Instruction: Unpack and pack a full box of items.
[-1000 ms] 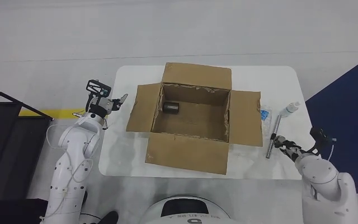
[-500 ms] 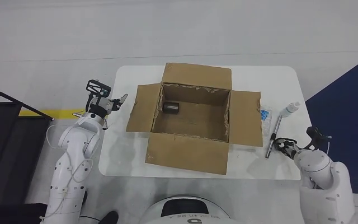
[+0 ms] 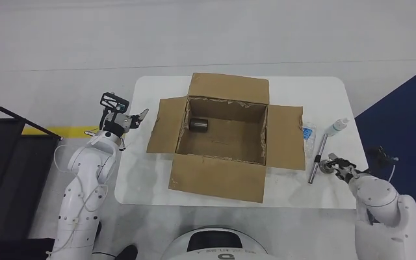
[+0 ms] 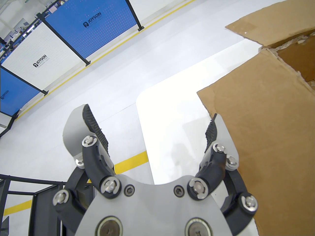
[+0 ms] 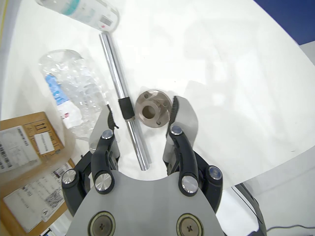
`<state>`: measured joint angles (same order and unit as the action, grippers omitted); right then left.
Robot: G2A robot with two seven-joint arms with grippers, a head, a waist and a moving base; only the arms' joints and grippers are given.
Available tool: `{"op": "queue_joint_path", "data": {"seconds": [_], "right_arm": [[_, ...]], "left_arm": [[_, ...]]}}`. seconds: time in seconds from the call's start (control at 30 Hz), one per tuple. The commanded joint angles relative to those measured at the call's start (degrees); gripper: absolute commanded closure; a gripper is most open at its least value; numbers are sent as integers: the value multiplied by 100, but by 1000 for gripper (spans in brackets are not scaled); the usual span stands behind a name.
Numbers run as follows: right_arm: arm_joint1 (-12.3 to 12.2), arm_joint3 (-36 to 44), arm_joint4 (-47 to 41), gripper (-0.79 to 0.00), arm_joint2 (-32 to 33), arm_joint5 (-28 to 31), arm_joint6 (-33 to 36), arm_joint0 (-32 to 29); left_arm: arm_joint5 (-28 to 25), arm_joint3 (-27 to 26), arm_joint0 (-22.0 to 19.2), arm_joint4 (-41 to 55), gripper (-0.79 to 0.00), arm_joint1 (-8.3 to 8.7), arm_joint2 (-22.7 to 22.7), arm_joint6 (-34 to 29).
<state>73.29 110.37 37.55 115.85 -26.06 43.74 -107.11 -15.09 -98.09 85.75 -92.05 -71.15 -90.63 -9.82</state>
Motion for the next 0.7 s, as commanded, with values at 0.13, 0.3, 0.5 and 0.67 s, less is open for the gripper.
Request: {"op": "queue_joint_path", "data": {"seconds": [0.13,0.3,0.5,0.67], "right_arm": [[132,445,-1491,-785,317,1351,-1050,-637],[247,259,-2731,-785,392,4285,-1900,-1365],[298,-465,-3420,-785,196,6660,-2410,-1552],[298,-465,-3420,-785,196,6660,-2410,-1552]], "left_arm": [[0,0,0,0,-785,0,0,0],[0,0,0,0,-785,0,0,0],[0,0,0,0,-785,0,0,0],[0,0,0,0,-785,0,0,0]]}}
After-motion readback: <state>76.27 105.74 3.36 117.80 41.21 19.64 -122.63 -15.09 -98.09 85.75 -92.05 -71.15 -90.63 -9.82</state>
